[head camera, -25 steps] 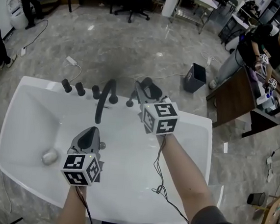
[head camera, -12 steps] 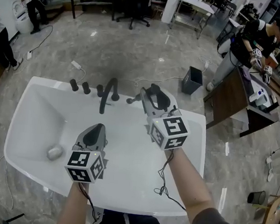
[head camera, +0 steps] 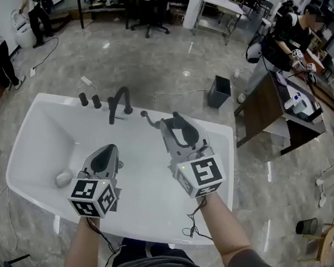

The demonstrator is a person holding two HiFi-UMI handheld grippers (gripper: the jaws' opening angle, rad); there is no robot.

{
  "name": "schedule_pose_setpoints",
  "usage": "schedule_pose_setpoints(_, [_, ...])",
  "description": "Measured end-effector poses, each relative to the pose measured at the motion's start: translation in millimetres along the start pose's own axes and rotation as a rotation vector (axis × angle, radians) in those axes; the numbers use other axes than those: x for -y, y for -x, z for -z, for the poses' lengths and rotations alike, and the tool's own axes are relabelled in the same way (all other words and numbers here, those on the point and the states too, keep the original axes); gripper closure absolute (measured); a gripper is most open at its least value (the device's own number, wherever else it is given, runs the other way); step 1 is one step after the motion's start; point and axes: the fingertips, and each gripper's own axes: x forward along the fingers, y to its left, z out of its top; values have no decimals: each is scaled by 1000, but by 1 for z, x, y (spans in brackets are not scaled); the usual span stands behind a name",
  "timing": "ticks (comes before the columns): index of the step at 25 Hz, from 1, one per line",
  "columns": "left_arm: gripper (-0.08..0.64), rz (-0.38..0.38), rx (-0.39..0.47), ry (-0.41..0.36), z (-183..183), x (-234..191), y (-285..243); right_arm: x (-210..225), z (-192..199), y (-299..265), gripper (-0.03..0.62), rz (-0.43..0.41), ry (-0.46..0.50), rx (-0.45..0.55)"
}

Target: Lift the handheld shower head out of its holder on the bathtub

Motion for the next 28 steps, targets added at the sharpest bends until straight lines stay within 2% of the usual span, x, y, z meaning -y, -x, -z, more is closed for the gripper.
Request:
schedule_pose_setpoints(15, [538,-15,71,-12,3,97,87,4,-44,180,449,-7,-18,92])
schedule_pose_setpoints(22, [538,-2,42,-9,34,114,109,-16,-19,243,449,21,-68,42])
schedule_pose_setpoints(28, [538,11,3,-3,52,118,110,-21,4,264,449,28,-109,13])
